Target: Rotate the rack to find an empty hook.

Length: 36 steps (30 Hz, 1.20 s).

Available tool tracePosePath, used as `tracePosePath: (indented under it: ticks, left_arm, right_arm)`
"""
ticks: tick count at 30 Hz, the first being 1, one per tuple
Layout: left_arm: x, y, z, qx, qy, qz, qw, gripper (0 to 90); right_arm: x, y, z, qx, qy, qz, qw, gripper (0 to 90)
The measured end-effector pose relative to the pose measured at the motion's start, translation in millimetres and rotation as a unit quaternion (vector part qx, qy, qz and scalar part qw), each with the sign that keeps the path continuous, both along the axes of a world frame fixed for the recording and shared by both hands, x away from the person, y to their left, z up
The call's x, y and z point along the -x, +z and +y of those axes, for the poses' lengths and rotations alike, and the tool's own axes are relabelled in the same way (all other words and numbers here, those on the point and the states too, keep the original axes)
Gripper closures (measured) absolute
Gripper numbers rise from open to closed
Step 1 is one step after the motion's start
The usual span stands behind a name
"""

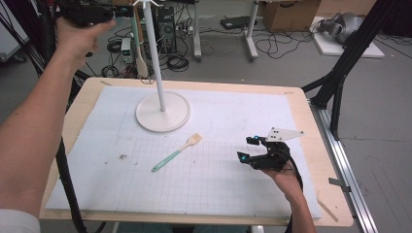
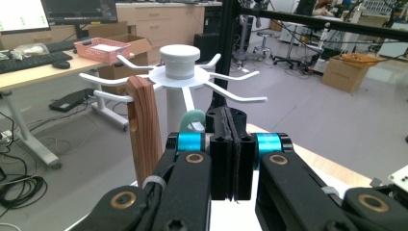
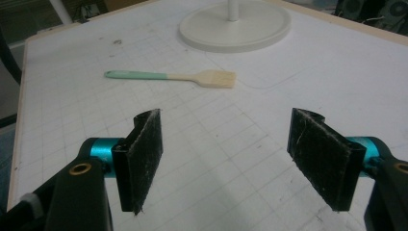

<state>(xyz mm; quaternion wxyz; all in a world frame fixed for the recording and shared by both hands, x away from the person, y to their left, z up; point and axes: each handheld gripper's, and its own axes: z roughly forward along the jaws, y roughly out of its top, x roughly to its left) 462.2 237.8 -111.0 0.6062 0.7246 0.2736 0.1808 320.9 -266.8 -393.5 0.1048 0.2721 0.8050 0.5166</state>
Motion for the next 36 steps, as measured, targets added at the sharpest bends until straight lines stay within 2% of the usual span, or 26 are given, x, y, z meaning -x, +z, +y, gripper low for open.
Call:
tracePosePath:
  ticks: [5, 13, 25, 36]
  left_arm:
    - [5.3, 0.5, 2.0, 0.006, -0.008, -0.003, 0.9999, 87.1]
    - [20.2, -3.0, 5.6, -0.002, -0.021, -0.003, 0.9998, 82.6]
    - [45.7, -15.6, 15.0, -0.011, -0.015, -0.005, 0.9998, 73.4]
    - [59.9, -27.5, 21.3, -0.012, -0.011, 0.001, 0.9999, 69.5]
  right_arm:
    - [0.1, 0.9, -0.9, -0.001, -0.002, -0.002, 1.0, 27.5]
    - [1.1, 4.6, -2.1, -0.007, -0.002, -0.009, 0.9999, 27.5]
    - [3.1, 4.9, -2.5, 0.0, 0.005, -0.009, 1.0, 27.5]
    - [5.3, 6.0, -3.4, 0.002, 0.009, -0.013, 0.9999, 27.5]
